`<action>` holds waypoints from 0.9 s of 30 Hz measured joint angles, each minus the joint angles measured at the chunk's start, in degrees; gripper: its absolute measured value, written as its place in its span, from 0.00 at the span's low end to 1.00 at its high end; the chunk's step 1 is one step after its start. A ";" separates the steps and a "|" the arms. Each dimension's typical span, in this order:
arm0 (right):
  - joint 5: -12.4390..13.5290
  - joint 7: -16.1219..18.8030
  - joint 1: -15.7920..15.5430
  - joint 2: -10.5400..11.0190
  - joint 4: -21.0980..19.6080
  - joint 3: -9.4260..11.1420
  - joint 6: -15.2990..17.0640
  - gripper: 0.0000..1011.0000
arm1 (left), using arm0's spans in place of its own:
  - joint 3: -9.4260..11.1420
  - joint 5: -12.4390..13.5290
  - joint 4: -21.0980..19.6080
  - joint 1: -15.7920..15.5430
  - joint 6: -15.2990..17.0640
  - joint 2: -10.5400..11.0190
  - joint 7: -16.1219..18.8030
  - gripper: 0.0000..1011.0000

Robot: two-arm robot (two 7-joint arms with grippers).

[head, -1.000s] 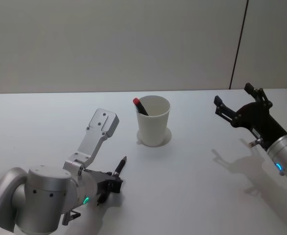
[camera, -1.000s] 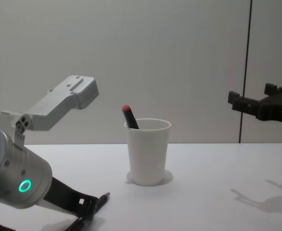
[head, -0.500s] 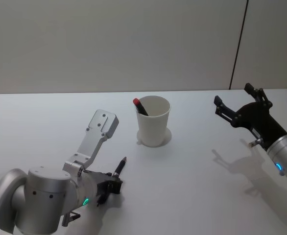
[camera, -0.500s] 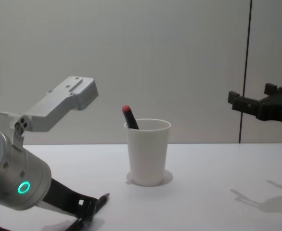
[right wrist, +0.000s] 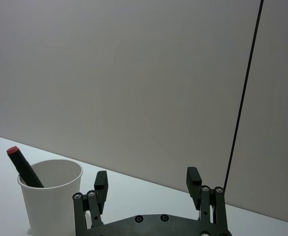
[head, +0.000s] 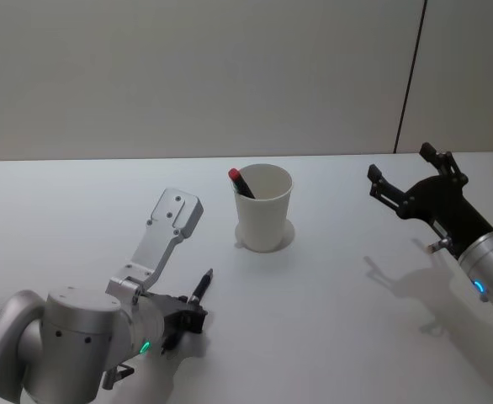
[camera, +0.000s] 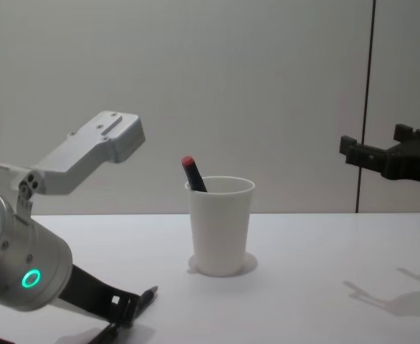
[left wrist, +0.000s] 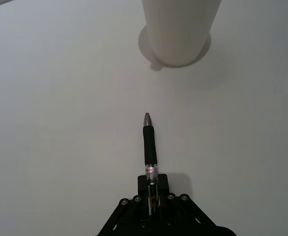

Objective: Place the pen into the pen holder.

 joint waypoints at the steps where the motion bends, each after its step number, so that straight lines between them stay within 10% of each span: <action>1: 0.00 0.00 0.00 0.00 0.00 0.00 0.00 0.99 | -0.01 0.30 -0.20 0.04 -0.05 0.02 0.00 0.99; 27: 0.00 0.00 0.00 0.00 0.00 0.00 0.00 0.99 | -0.28 6.61 -3.71 0.59 -1.87 0.60 -0.46 0.99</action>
